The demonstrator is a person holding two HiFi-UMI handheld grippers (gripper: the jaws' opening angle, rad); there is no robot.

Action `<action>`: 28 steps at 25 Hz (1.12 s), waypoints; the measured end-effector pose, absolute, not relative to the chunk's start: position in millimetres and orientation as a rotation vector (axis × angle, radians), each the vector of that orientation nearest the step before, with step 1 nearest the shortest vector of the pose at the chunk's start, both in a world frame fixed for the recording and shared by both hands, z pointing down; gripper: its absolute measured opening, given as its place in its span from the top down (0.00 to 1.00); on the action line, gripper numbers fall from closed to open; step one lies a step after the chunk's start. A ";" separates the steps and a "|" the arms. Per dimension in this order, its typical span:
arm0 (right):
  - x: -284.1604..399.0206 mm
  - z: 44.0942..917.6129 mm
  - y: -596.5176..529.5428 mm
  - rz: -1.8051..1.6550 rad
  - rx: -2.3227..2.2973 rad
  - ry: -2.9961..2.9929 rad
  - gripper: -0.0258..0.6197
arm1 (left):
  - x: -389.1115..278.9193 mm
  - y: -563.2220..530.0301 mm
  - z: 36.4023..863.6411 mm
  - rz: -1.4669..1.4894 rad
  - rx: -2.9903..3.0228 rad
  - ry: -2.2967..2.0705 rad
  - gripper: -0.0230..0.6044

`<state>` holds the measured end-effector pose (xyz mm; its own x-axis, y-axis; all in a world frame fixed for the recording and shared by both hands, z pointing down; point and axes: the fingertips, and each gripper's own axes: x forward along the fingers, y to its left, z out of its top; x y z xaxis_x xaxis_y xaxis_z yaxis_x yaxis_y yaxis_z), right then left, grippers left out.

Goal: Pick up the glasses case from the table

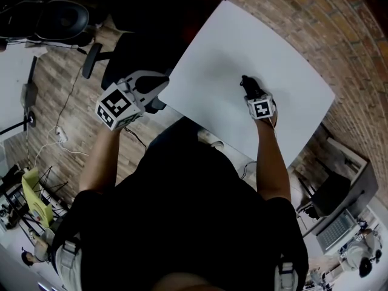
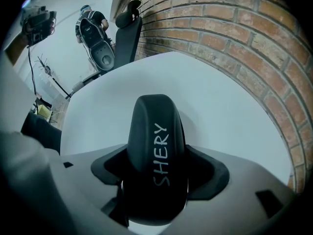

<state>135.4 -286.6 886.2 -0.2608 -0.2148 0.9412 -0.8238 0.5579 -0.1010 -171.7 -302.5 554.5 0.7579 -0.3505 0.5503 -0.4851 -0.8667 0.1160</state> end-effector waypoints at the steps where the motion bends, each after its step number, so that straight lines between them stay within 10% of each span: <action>1: 135.2 885.8 -286.9 0.747 0.858 -1.777 0.44 | -172.7 -301.7 553.2 0.773 2.705 -0.661 0.95; 28: 143.8 810.6 -294.1 0.680 0.987 -1.891 0.46 | -159.4 -268.2 521.5 0.739 2.774 -0.672 0.95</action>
